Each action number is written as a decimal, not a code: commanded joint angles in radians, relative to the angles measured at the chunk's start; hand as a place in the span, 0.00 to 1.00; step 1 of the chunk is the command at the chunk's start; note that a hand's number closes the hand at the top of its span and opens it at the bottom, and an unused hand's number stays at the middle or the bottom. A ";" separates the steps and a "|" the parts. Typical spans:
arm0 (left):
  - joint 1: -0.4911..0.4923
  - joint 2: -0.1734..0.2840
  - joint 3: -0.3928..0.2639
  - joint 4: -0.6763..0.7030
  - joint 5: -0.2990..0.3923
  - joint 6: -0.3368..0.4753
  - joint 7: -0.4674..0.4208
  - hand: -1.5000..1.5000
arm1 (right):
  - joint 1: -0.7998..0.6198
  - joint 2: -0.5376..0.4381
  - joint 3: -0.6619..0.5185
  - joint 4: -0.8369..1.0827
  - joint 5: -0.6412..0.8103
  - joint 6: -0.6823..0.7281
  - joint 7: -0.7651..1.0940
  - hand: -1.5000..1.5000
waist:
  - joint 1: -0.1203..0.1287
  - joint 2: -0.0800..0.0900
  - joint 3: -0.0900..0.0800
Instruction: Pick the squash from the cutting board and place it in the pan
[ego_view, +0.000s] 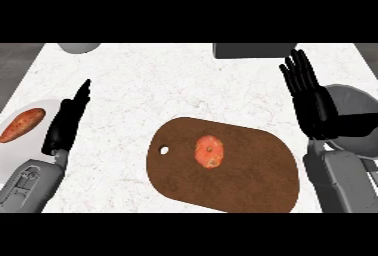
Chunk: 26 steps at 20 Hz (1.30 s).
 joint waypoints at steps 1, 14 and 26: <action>0.002 0.015 0.033 -0.068 0.015 -0.009 0.014 0.50 | -0.019 0.030 0.039 -0.014 -0.034 0.072 -0.007 1.00 | 0.010 0.013 -0.028; 0.087 -0.105 0.143 -0.208 0.232 -0.047 -0.057 0.50 | -0.084 -0.334 0.118 0.136 0.207 0.500 -0.376 0.00 | 0.019 0.021 -0.027; 0.100 -0.107 0.171 -0.221 0.227 -0.074 -0.040 0.50 | -0.435 -0.345 0.250 0.143 0.455 0.552 -0.319 0.00 | 0.015 0.015 -0.030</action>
